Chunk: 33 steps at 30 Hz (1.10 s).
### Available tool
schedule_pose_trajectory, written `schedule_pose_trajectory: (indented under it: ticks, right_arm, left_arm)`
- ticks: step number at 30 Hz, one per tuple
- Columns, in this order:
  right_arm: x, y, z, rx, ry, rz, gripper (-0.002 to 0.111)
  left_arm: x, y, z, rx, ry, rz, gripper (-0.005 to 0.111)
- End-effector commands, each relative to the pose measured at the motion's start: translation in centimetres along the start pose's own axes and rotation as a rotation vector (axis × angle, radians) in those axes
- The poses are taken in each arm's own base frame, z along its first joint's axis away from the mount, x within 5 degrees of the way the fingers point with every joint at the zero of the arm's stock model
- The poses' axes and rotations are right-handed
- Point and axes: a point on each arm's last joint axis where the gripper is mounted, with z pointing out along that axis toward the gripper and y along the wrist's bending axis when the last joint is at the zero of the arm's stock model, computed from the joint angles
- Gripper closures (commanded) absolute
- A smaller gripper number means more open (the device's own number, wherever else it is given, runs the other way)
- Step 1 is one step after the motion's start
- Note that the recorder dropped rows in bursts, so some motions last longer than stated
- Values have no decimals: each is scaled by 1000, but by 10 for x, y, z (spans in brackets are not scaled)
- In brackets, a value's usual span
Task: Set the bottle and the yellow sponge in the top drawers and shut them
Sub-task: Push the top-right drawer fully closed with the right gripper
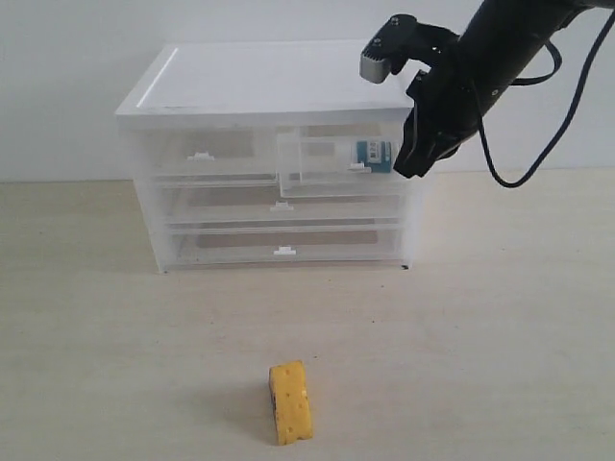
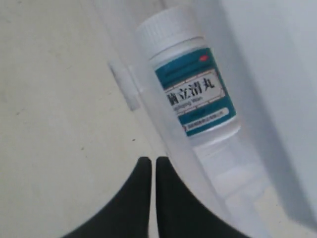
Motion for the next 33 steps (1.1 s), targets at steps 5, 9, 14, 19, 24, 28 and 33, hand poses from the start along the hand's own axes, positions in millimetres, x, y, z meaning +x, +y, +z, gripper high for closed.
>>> schedule_pose_trajectory:
  ticks: [5, 9, 14, 19, 24, 28, 33]
  right_arm:
    - [-4, -10, 1, 105, -52, 38, 107]
    - [-5, -7, 1, 77, -66, 68, 107]
    - [-10, 11, -11, -96, -88, 95, 107]
    - [-15, 15, -15, -137, -143, 77, 107]
    - [-17, 1, 0, -32, -191, 88, 107]
    - [-18, -10, 10, 63, -216, 74, 107]
    - [-22, -21, 14, 166, -273, 90, 107]
  left_arm:
    - [1, 0, 0, -2, 0, -9, 102]
    - [1, 0, 0, -2, 0, -9, 102]
    - [1, 0, 0, -2, 0, -9, 102]
    - [1, 0, 0, -2, 0, -9, 102]
    - [1, 0, 0, -2, 0, -9, 102]
    - [1, 0, 0, -2, 0, -9, 102]
    - [1, 0, 0, -2, 0, -9, 102]
